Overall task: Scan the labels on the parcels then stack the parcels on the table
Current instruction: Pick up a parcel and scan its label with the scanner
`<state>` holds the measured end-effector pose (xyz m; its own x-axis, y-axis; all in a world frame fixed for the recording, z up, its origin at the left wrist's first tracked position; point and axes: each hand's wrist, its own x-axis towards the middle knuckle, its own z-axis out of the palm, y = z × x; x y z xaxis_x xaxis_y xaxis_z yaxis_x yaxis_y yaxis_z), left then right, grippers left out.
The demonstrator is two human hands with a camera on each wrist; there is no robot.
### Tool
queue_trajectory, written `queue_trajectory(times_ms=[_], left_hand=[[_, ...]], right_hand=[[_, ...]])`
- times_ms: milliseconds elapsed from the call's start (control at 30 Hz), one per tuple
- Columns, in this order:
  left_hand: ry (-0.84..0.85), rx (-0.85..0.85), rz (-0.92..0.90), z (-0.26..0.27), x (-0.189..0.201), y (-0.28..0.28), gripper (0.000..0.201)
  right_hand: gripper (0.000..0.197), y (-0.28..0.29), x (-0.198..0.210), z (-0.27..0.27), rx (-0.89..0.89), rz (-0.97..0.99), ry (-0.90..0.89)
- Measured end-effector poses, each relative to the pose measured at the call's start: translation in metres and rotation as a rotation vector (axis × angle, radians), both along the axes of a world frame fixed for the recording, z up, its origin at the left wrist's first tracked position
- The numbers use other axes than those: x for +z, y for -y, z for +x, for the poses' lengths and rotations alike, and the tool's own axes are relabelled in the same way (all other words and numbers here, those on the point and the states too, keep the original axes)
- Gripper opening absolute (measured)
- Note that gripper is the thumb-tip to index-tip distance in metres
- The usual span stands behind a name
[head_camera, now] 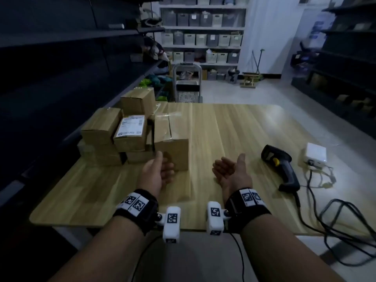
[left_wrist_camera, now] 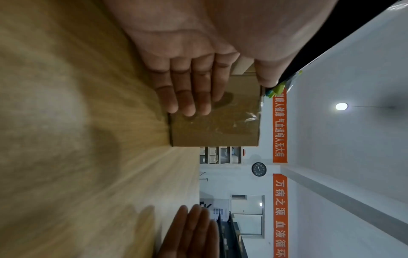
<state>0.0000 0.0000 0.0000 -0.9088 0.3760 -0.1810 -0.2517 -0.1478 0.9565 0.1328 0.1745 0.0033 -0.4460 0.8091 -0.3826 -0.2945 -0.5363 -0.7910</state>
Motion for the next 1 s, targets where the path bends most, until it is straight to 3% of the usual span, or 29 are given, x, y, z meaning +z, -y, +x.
queue_trajectory(times_ms=[267, 533, 900, 1000], left_hand=[[-0.005, 0.079, -0.005, 0.0, -0.02, -0.001, 0.044], [0.031, 0.095, 0.0, 0.003, -0.01, 0.005, 0.043], [-0.075, 0.242, -0.049, -0.004, 0.063, 0.016, 0.019], [-0.091, 0.185, -0.069, -0.004, 0.075, 0.011, 0.027]], right_hand=[[0.069, -0.004, -0.008, 0.004, 0.019, 0.032, -0.009], [0.067, -0.003, 0.0, -0.003, 0.024, -0.01, 0.027], [0.075, 0.021, 0.05, -0.029, 0.164, 0.032, -0.114], [0.077, 0.025, 0.058, -0.036, 0.216, 0.041, -0.113]])
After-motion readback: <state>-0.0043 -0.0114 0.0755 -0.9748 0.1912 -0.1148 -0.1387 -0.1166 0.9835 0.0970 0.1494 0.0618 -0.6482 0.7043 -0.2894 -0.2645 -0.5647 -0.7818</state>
